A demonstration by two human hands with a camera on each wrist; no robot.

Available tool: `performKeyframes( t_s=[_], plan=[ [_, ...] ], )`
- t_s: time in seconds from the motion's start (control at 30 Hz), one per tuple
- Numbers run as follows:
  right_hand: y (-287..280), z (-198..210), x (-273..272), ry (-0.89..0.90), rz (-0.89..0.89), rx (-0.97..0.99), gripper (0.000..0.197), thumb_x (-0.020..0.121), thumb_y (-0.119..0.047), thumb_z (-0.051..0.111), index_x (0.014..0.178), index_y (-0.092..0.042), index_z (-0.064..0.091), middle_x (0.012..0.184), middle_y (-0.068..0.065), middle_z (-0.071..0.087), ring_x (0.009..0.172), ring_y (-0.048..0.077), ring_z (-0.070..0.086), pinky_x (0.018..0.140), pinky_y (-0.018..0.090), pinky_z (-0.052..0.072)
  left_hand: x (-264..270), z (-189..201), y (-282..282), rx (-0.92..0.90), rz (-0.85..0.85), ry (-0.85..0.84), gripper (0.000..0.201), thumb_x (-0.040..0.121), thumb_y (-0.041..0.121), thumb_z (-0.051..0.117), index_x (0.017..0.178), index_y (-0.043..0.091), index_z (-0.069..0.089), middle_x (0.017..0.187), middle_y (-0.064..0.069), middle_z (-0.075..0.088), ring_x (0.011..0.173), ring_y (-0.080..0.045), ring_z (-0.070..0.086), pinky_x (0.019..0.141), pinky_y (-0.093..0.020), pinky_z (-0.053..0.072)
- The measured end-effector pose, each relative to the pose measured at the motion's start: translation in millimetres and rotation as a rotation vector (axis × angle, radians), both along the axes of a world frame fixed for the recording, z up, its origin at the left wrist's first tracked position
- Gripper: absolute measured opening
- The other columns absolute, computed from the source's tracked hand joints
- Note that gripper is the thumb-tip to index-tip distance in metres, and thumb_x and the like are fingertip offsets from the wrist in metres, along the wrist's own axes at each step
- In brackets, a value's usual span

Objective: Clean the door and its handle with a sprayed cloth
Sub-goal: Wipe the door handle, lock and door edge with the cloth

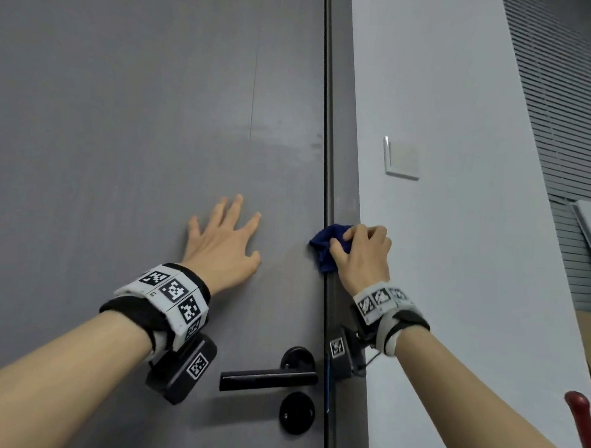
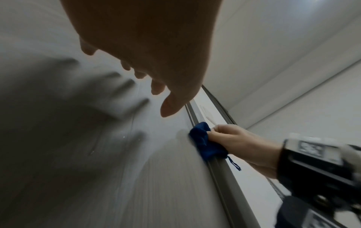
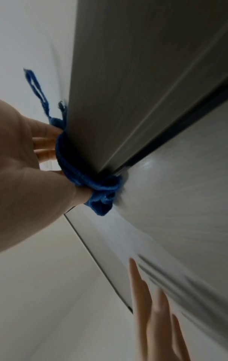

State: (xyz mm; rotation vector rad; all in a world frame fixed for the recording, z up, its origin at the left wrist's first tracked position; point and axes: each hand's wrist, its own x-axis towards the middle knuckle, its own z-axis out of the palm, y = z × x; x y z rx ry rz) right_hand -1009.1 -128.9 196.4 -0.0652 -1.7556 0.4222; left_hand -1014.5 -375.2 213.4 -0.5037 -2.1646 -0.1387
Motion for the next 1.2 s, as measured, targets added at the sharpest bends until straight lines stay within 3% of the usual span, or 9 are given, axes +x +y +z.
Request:
performKeyframes(
  t_s=[0.13, 0.43, 0.57, 0.7, 0.83, 0.9, 0.97, 1.1, 1.2],
  plan=[
    [1, -13, 0, -0.017, -0.008, 0.029, 0.028, 0.097, -0.038, 0.055, 0.108, -0.012, 0.054, 0.119, 0.013, 0.041, 0.111, 0.032, 0.04, 0.094, 0.045, 0.046, -6, -2, 6, -0.024, 0.077, 0.024, 0.07, 0.095, 0.039, 0.04, 0.158, 0.032, 0.011, 0.168, -0.002, -0.013, 0.155, -0.023, -0.011, 0.116, -0.067, 0.013],
    [-3, 88, -2, -0.009, -0.052, 0.035, 0.034, 0.1, -0.036, 0.05, 0.115, -0.006, 0.052, 0.128, 0.019, 0.039, 0.119, 0.036, 0.039, 0.084, 0.034, 0.035, -1, 35, 15, -0.026, 0.034, 0.057, 0.054, 0.094, 0.031, 0.041, 0.148, 0.029, 0.04, 0.168, -0.001, 0.005, 0.155, -0.023, 0.002, 0.11, -0.068, 0.026],
    [0, 93, -4, 0.005, -0.057, 0.044, 0.034, 0.1, -0.038, 0.051, 0.117, -0.008, 0.052, 0.128, 0.018, 0.039, 0.118, 0.036, 0.039, 0.082, 0.032, 0.034, -4, 36, 17, -0.02, 0.037, 0.069, 0.051, 0.094, 0.029, 0.041, 0.145, 0.027, 0.045, 0.168, -0.002, 0.007, 0.155, -0.025, 0.004, 0.108, -0.069, 0.028],
    [2, 58, -5, 0.026, -0.076, 0.077, 0.033, 0.099, -0.038, 0.052, 0.114, -0.008, 0.053, 0.123, 0.019, 0.042, 0.112, 0.037, 0.041, 0.093, 0.04, 0.041, -4, 34, 17, -0.013, 0.009, 0.053, 0.053, 0.095, 0.028, 0.041, 0.148, 0.026, 0.041, 0.168, -0.002, 0.006, 0.155, -0.025, 0.002, 0.111, -0.071, 0.023],
    [4, -8, -7, 0.07, -0.032, 0.088, 0.029, 0.095, -0.038, 0.056, 0.103, -0.011, 0.051, 0.114, 0.016, 0.044, 0.103, 0.034, 0.042, 0.086, 0.047, 0.046, -1, 24, 18, 0.041, -0.026, 0.08, 0.044, 0.093, 0.03, 0.044, 0.136, 0.023, 0.052, 0.165, -0.004, 0.017, 0.153, -0.022, 0.012, 0.111, -0.066, 0.027],
    [3, -44, -7, 0.085, -0.033, 0.08, 0.026, 0.093, -0.038, 0.058, 0.098, -0.014, 0.049, 0.111, 0.013, 0.044, 0.099, 0.031, 0.042, 0.082, 0.047, 0.048, 2, 10, 22, 0.066, -0.062, 0.191, 0.024, 0.09, 0.03, 0.046, 0.107, 0.018, 0.06, 0.149, -0.008, 0.041, 0.141, -0.023, 0.033, 0.104, -0.057, 0.035],
    [2, -75, -5, 0.062, -0.032, 0.059, 0.025, 0.092, -0.038, 0.059, 0.099, -0.017, 0.048, 0.112, 0.01, 0.042, 0.099, 0.028, 0.041, 0.081, 0.045, 0.049, 4, -9, 28, 0.075, -0.124, 0.283, 0.026, 0.088, 0.03, 0.045, 0.098, 0.016, 0.064, 0.127, -0.005, 0.055, 0.123, -0.023, 0.047, 0.096, -0.046, 0.038],
    [3, -127, -3, 0.01, -0.015, 0.035, 0.024, 0.092, -0.039, 0.06, 0.1, -0.021, 0.047, 0.114, 0.006, 0.039, 0.101, 0.024, 0.039, 0.082, 0.043, 0.05, 11, -56, 38, 0.106, -0.247, 0.187, 0.029, 0.092, 0.029, 0.045, 0.094, 0.019, 0.072, 0.096, 0.002, 0.056, 0.099, -0.022, 0.054, 0.07, -0.033, 0.037],
    [2, -157, -1, -0.002, 0.004, 0.011, 0.024, 0.092, -0.039, 0.059, 0.101, -0.02, 0.047, 0.115, 0.006, 0.039, 0.103, 0.024, 0.038, 0.083, 0.041, 0.049, 14, -94, 41, 0.062, -0.223, 0.108, 0.03, 0.092, 0.032, 0.042, 0.077, 0.016, 0.062, 0.084, 0.003, 0.053, 0.083, -0.027, 0.054, 0.065, -0.033, 0.034]
  ],
)
